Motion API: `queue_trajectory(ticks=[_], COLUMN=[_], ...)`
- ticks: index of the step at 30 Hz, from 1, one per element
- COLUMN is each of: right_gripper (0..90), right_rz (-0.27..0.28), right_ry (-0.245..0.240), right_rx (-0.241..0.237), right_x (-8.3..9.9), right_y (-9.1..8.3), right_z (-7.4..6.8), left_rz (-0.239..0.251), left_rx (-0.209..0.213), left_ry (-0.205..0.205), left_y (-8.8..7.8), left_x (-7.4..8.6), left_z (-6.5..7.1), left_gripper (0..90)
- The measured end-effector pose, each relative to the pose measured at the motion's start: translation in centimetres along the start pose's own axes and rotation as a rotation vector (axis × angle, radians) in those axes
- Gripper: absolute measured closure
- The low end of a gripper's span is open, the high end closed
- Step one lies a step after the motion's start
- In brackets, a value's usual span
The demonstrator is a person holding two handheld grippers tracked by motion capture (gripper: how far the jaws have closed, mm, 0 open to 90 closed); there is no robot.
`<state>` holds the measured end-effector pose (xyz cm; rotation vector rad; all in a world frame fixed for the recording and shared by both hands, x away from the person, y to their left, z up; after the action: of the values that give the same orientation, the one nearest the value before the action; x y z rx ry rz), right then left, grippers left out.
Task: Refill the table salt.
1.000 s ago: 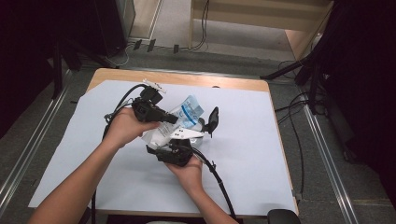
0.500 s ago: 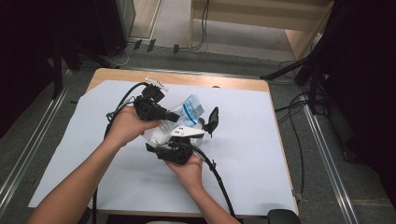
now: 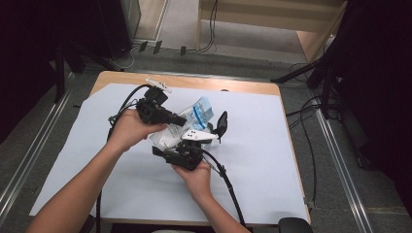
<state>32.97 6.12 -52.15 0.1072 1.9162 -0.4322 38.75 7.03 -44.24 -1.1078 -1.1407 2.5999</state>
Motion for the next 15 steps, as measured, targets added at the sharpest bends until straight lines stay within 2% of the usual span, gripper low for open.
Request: queue_trajectory(ticks=[4,8,10,15], right_gripper=[60.1,55.8,57.1,62.9], right_rz=[-0.031,-0.085,-0.105,-0.092], right_ry=[-0.027,-0.079,-0.107,-0.080], right_rx=[0.009,0.033,0.053,0.053], right_x=[0.38,0.68,0.80,0.61], right_y=[0.12,0.37,0.49,0.40], right_z=[-0.05,-0.07,-0.04,0.05], left_rz=[-0.016,-0.027,-0.031,-0.022], left_rx=[-0.023,-0.048,-0.042,-0.040], left_ry=[-0.005,-0.003,-0.010,-0.008], left_y=[0.23,0.47,0.57,0.45], left_x=[0.20,0.25,0.29,0.17], left_z=[0.00,0.03,0.12,-0.03], left_gripper=[90.0,90.0,90.0,89.1])
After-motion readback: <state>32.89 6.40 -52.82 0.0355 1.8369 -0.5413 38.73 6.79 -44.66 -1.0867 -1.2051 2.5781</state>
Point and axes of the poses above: each handheld gripper's, and its own axes: y roughly forward along the jaws, x roughly out of its underside, z roughly to its right, the point moved 9 cm from there along y, roughly forward along the jaws, and after that the axes turned 10 degrees about -y, right-handed, at the moved point
